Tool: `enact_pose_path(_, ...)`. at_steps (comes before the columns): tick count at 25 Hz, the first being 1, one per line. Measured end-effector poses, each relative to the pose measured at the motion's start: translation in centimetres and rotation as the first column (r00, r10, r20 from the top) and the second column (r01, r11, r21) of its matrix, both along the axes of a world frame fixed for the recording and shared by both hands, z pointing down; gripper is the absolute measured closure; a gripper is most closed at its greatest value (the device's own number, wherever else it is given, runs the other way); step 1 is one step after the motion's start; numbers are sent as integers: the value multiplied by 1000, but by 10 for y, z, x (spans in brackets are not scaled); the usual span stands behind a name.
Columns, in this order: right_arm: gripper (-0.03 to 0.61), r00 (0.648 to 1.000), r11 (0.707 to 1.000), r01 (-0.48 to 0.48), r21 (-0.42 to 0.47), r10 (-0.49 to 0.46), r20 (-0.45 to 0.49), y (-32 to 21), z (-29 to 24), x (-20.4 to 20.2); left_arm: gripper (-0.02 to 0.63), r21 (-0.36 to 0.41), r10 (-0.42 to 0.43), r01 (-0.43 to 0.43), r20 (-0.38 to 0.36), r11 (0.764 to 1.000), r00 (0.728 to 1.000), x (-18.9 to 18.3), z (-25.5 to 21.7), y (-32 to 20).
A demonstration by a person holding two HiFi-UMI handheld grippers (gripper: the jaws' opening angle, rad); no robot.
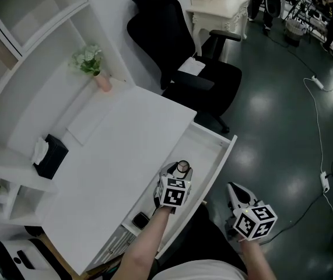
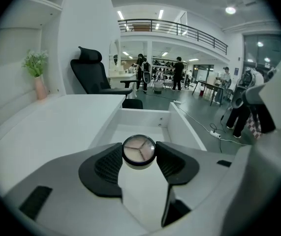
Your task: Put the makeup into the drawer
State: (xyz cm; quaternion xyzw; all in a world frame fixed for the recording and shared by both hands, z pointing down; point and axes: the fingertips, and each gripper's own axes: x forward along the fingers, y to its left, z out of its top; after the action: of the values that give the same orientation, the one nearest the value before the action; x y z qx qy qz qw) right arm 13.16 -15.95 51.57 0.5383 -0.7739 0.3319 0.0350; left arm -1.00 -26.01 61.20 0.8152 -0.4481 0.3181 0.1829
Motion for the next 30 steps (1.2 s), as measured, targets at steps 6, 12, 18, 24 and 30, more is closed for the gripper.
enact_pose_path(6, 575, 1000, 1000, -18, -21, 18, -1, -5, 8, 13, 396, -40, 25, -24, 35, 999, 999, 13, 29, -8)
enact_pose_path(12, 576, 1000, 998, -29, -51, 29, -3, -5, 18, 21, 396, -89, 28, -22, 67, 996, 997, 18, 60, -13)
enact_pose_path(18, 575, 1000, 997, -31, -68, 31, -3, -10, 24, 26, 396, -125, 38, -28, 82, 992, 996, 22, 80, -17)
enact_pose_path(24, 575, 1000, 996, -29, -80, 29, 6, -13, 29, 27, 396, -162, 46, -29, 102, 986, 994, 20, 97, -18)
enact_pose_path(30, 575, 999, 996, -35, -87, 36, 8, -13, 31, 33, 396, -193, 55, -31, 124, 981, 991, 18, 110, -16)
